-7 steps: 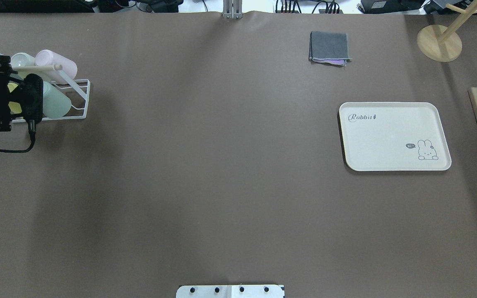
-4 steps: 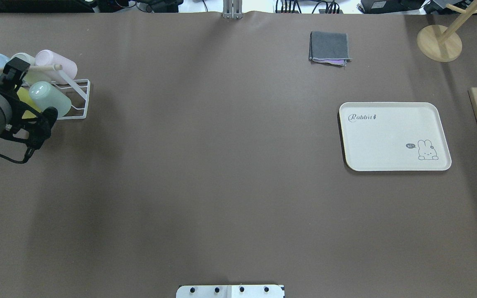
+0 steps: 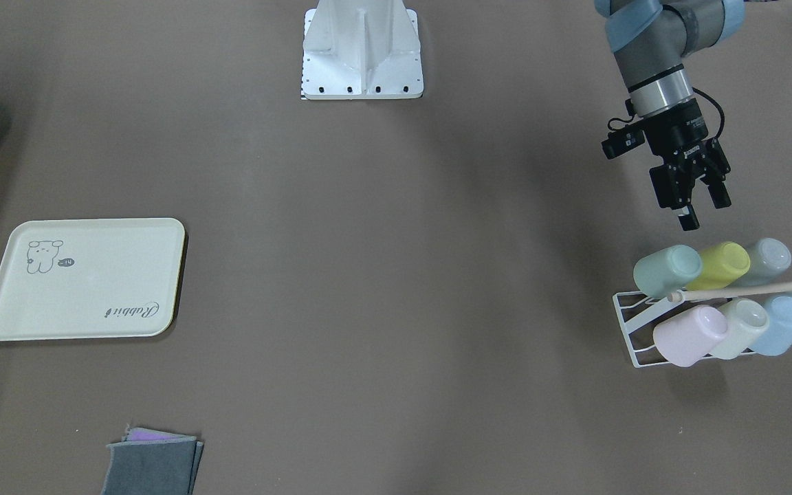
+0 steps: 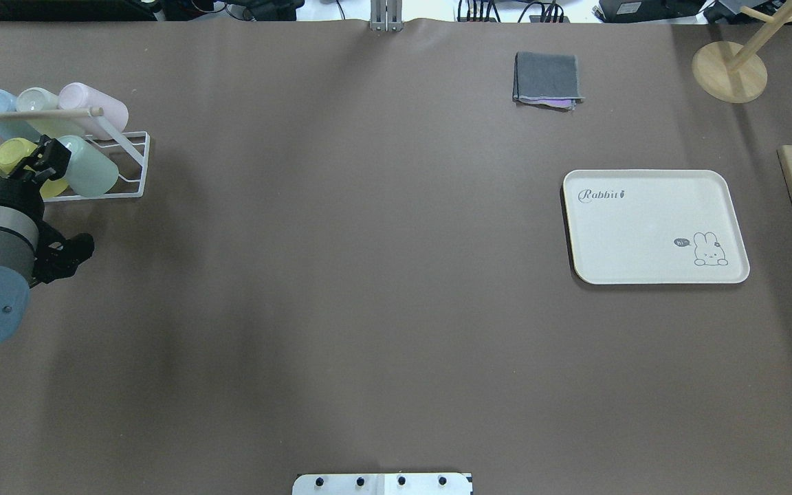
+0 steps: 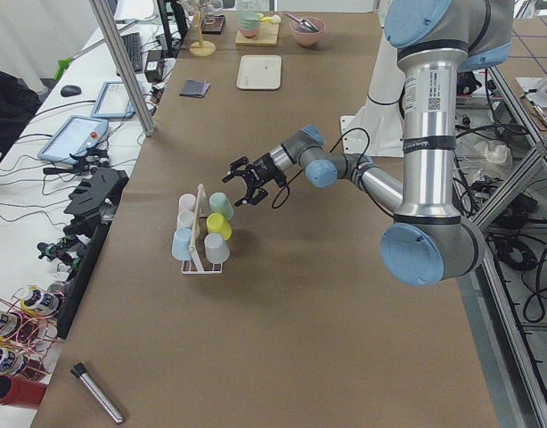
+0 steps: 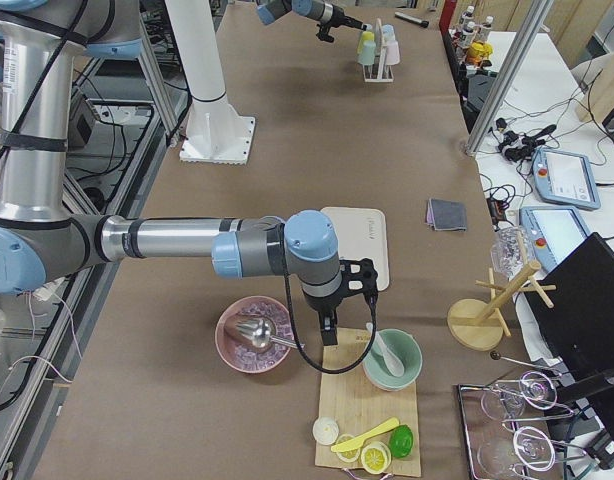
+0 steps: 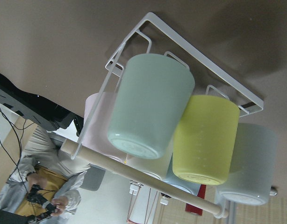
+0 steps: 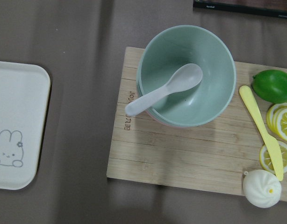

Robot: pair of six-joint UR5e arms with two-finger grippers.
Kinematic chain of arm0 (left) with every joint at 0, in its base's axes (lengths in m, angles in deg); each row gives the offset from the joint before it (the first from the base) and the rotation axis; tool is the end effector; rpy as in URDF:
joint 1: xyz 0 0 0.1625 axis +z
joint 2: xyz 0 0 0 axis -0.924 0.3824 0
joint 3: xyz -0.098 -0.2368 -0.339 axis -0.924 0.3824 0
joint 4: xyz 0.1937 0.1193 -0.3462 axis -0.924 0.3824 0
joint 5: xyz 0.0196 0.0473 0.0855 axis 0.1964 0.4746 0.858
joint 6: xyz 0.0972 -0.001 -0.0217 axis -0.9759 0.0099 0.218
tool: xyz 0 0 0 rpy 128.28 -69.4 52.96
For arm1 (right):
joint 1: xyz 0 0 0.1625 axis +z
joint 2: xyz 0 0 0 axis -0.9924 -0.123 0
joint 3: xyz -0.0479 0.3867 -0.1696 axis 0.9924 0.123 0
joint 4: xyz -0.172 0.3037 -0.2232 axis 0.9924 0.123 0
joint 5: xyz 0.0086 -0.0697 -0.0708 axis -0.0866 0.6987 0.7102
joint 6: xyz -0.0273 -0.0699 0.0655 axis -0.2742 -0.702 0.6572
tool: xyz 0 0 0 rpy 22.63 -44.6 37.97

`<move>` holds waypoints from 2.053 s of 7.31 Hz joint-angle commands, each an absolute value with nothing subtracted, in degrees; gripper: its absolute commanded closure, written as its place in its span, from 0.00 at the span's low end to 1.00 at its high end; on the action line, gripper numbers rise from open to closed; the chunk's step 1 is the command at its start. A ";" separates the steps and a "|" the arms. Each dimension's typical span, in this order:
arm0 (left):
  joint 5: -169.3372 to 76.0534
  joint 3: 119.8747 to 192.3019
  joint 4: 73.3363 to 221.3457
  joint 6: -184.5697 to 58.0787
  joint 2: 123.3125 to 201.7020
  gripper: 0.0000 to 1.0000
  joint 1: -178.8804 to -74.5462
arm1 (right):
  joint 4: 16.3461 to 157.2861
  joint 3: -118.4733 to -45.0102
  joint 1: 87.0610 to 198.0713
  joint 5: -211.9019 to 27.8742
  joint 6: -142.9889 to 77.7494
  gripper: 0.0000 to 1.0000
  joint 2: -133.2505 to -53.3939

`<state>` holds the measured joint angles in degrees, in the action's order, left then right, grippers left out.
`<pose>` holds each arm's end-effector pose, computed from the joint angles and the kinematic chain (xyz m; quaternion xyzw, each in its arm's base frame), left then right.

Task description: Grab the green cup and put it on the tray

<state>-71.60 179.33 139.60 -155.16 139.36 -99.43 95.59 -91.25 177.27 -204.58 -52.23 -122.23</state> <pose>0.2867 -0.4165 0.4413 0.2493 -0.3960 0.7619 0.4479 0.0950 -0.4297 0.6120 0.0907 -0.3813 -0.0178 0.9198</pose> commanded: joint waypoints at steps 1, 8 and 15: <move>-70.90 175.16 142.86 -157.34 139.83 0.02 -97.07 | 95.33 -87.99 170.27 -204.54 -52.89 0.00 -117.76; -67.38 169.98 143.03 -165.86 144.23 0.02 -93.88 | 90.40 -77.57 164.41 -202.72 -49.92 0.00 -107.24; -63.34 161.19 148.13 -165.69 148.01 0.02 -95.46 | 76.34 -60.47 159.24 -211.90 -27.18 0.07 -100.26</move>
